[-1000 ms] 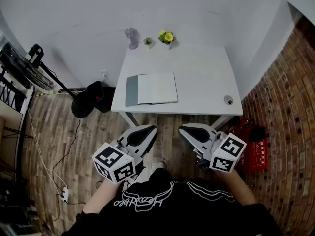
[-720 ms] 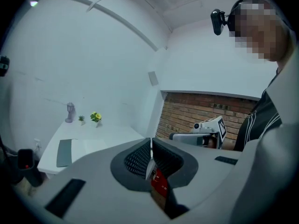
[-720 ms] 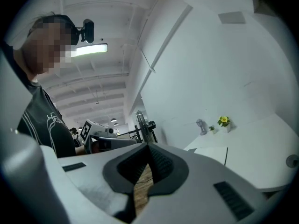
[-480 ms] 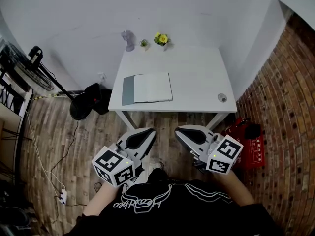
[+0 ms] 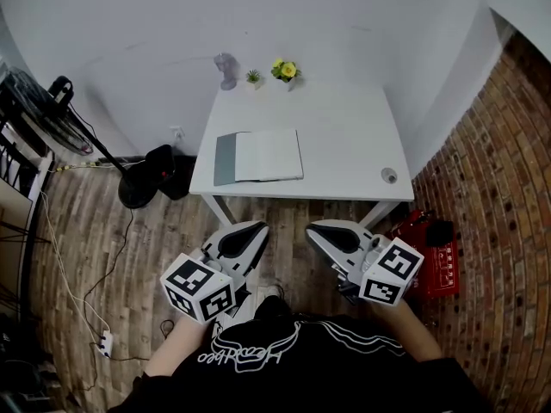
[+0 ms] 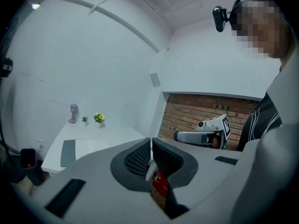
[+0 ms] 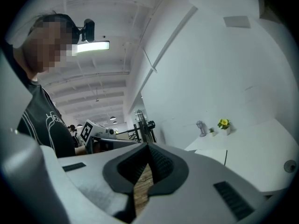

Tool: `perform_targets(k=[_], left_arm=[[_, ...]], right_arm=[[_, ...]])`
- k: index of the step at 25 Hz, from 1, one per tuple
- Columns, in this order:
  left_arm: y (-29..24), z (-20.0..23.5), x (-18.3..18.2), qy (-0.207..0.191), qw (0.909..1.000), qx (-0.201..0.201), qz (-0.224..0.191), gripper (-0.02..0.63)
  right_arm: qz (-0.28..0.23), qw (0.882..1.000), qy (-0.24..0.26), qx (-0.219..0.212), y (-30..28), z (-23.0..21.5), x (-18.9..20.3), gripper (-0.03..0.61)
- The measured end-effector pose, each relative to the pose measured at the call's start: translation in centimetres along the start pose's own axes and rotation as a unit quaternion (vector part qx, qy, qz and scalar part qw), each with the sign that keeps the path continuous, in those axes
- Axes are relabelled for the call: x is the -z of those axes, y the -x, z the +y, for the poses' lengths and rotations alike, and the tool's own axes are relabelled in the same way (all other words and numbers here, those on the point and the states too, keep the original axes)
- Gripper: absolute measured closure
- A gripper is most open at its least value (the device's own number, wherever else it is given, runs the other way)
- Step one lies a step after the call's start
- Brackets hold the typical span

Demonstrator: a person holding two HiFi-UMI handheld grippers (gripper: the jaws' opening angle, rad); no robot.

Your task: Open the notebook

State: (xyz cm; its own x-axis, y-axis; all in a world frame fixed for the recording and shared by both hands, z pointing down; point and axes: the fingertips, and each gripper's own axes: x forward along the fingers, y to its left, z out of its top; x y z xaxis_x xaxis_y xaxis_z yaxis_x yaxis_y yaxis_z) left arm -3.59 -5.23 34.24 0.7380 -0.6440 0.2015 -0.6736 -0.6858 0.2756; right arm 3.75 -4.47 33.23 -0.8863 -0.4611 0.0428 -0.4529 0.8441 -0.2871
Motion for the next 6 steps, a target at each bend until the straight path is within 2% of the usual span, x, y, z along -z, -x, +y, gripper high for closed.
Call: perform_targets(k=[6], left_arm=[[-0.4,1.8,-0.2,0.003,1.0000,-0.006,0.002,0.575]], right_arm=[[0.000,1.000,-0.001,0.006,-1.2,-0.9,-0.4,0.575]])
